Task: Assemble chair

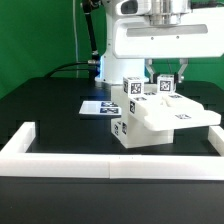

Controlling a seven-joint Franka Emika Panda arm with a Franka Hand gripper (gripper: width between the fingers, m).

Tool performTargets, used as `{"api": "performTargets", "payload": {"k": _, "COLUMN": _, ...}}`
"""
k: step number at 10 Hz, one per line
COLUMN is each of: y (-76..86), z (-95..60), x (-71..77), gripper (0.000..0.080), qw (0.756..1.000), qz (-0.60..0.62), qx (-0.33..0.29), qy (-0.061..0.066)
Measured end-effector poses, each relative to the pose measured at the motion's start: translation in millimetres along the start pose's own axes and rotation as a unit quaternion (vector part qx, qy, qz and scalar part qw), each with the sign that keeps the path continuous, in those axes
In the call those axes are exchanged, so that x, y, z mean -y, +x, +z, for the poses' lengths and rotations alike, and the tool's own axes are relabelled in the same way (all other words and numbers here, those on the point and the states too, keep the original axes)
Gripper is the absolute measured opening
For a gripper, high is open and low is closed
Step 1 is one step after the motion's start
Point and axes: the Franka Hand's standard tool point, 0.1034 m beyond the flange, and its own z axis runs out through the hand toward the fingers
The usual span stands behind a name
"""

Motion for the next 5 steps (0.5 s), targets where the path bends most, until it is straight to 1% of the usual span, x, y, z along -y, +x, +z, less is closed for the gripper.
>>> {"api": "performTargets", "payload": {"k": 3, "y": -0.2, "z": 0.0, "x": 0.7, "gripper": 0.0287, "qw": 0.996, "qz": 0.094, "qx": 0.001, "qy": 0.002}}
{"api": "performTargets", "payload": {"k": 5, "y": -0.4, "z": -0.1, "x": 1.5, "gripper": 0.0287, "qw": 0.987, "qz": 0.158, "qx": 0.001, "qy": 0.004}}
